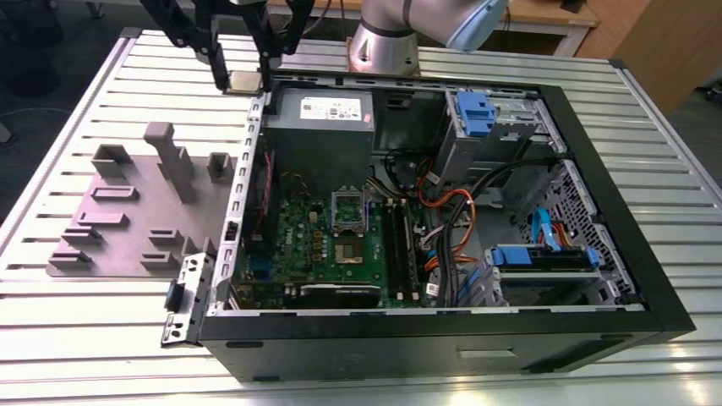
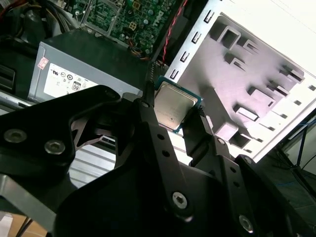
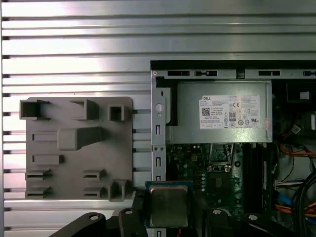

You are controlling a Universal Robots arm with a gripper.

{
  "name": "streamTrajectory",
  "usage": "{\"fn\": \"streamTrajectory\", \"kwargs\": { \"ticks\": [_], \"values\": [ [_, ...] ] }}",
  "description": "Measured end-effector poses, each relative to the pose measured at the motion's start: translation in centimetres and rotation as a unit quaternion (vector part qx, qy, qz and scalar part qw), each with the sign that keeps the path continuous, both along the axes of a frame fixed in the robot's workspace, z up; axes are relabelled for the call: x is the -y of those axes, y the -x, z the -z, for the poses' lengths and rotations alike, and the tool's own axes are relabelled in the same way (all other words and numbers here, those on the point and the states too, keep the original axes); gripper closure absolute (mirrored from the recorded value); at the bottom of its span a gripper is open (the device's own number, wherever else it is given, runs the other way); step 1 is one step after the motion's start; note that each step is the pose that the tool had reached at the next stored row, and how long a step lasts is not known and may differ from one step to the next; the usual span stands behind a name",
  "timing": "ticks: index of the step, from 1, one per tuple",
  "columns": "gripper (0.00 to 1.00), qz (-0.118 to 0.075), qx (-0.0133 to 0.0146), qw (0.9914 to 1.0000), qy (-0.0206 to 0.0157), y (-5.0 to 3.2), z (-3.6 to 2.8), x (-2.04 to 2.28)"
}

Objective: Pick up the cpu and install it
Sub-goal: 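Pick up the cpu and move it towards the insertion slot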

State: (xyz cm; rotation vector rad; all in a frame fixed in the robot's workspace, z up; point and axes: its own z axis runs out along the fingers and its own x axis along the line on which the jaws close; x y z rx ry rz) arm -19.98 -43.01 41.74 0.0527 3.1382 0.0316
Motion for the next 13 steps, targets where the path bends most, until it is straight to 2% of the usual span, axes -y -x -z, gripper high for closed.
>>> {"fn": "streamTrajectory", "kwargs": {
  "ticks": [2, 7, 13],
  "values": [
    [0.53, 0.0, 0.0, 1.0, 0.0, -0.19, 0.0, 0.07],
    [0.53, 0.0, 0.0, 1.0, 0.0, -0.28, 0.0, 0.89],
    [0.53, 0.0, 0.0, 1.0, 0.0001, -0.83, 0.0, 0.91]
  ]
}}
